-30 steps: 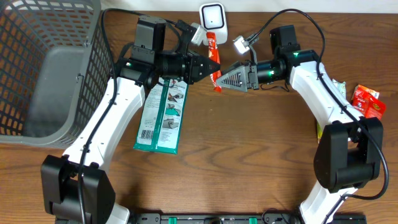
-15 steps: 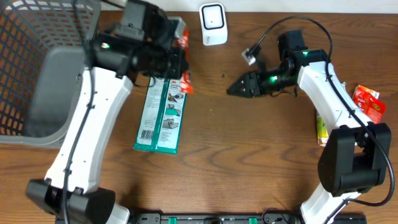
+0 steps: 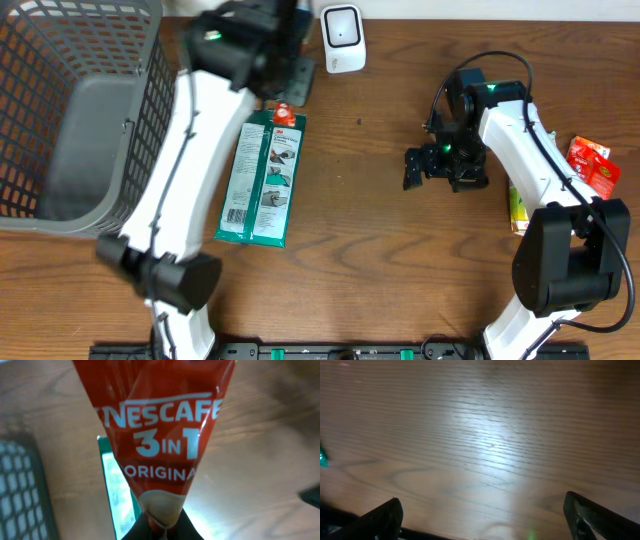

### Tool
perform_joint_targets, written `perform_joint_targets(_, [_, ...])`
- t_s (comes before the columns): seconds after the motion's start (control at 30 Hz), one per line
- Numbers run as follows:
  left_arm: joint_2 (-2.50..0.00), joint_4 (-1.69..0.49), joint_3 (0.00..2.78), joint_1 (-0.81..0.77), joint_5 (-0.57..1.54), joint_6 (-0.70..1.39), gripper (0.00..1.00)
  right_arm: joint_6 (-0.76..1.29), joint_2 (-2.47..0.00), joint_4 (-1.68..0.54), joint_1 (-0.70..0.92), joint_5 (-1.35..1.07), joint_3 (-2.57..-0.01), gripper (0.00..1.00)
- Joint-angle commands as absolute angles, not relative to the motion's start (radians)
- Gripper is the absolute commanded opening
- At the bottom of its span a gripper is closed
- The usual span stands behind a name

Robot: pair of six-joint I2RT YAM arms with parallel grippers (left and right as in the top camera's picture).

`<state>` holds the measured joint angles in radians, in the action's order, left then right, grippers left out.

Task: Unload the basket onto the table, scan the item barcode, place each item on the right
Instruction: 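Retract the right gripper and hold the stick up with the left gripper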

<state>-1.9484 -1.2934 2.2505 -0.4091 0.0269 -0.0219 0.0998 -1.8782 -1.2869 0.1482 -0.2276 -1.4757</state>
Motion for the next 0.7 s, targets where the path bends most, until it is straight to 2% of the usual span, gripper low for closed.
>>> perform_joint_targets(0.0, [-2.011, -1.219, 2.265, -0.436, -0.07, -0.12, 0.07, 0.119, -1.857, -1.283, 0.159, -0.181, -1.461, 0.99])
perform_joint_targets(0.43, [-2.262, -0.812, 2.264, -0.444, -0.101, -0.408, 0.07, 0.119, -1.857, -1.193, 0.158, -0.181, -1.461, 0.99])
perform_joint_targets(0.67, [-2.398, -0.619, 2.262, -0.444, -0.234, -0.596, 0.07, 0.119, -1.857, -1.192, 0.159, -0.181, -1.461, 0.99])
